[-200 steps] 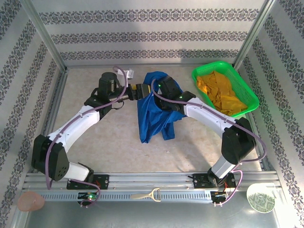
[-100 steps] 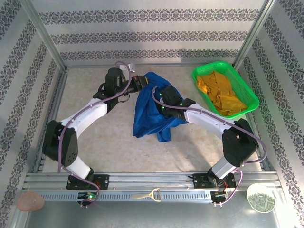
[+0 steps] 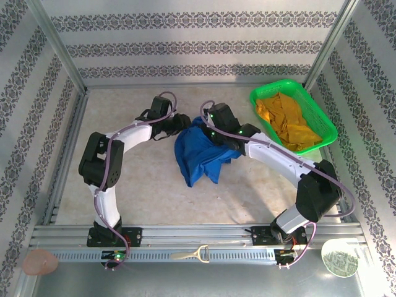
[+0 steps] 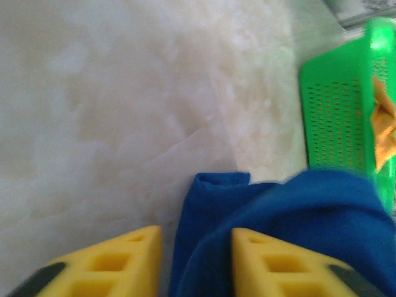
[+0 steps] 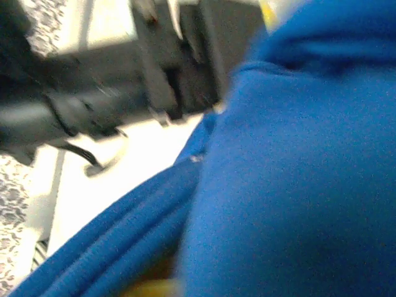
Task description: Fold the inside-out t-shirt
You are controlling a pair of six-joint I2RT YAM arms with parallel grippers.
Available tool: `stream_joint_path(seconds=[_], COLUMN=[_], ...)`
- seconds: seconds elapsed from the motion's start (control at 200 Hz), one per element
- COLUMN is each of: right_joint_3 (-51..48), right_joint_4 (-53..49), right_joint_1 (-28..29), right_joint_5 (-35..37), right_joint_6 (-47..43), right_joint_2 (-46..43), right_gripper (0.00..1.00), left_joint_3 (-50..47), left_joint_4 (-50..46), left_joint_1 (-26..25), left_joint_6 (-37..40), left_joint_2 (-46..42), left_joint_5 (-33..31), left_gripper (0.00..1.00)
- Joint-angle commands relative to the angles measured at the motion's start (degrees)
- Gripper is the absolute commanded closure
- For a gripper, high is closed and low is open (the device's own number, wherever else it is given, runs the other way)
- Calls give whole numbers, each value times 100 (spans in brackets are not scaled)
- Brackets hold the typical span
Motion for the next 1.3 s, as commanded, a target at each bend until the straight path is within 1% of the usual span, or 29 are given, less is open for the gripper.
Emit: stream_joint_path(seconds=[0.0,0.07,0.135,0.185,0.235,0.285,0.345,0.42,0.47,0.54,0.669,0.854,0.894,0.924,0.954,1.009,1.019,1.024,1.074,1.179,1.294], right_joint_3=[455,591,685,785,887,985,1156,1339,1424,1542,1625,1595,1592,1590,1597,1645,1661,1665,1731,1964,2355], right_joint_4=[318,317,342,327,288,254,141,1,-40,-108,-114,-27,-36,-35,-34,-40,-42,-47,-34,2,11], right_joint_1=[-126,-164,-179,-179,-179,-177,-162,-115,-79,-44,-18,18,33,42,34,-30,-43,-54,-160,-414,-623], right_joint_5=[191,571,893,1085,1289,1487,1666,1877,1967,2062,2076,2068,2085,2092,2101,2116,2109,2108,2094,2024,1847], right_joint_6=[21,184,369,493,637,746,835,880,893,894,984,1178,1213,1231,1247,1261,1267,1269,1306,1323,1248], right_joint_2=[-83,-12,71,172,285,402,589,786,887,1024,1160,1130,1118,1112,1107,1124,1131,1132,1163,1242,1344], right_gripper=[100,100,100,100,100,100,100,100,100,100,100,100,100,100,100,100,100,100,100,100,100], left_joint_3=[-604,-1090,-1408,-1547,-1719,-1892,-2031,-2002,-1892,-1648,-1326,-1531,-1529,-1503,-1475,-1415,-1415,-1415,-1488,-2032,-2854], left_joint_4=[-55,28,-276,-576,-753,-751,-645,-467,-245,-37,-36,220,252,293,298,207,179,164,99,-87,-453], left_joint_1=[229,403,462,460,434,248,-144,-802,-1185,-1568,-1896,-1967,-1967,-1967,-1967,-1966,-1966,-1967,-1967,-1967,-1934], left_joint_6=[360,439,661,763,658,480,277,147,132,200,359,178,166,179,216,386,414,426,551,756,986], left_joint_2=[-912,-1740,-2666,-3334,-3890,-4407,-4735,-4688,-4447,-4011,-3453,-3117,-3003,-2918,-2830,-2688,-2668,-2664,-2649,-2849,-3223], left_joint_5=[30,-19,-213,-364,-415,-506,-651,-891,-981,-1063,-1151,-1527,-1597,-1606,-1594,-1535,-1525,-1519,-1391,-1247,-1335], left_gripper=[49,42,37,35,33,32,29,26,24,22,19,18,23,32,50,93,99,100,100,100,100])
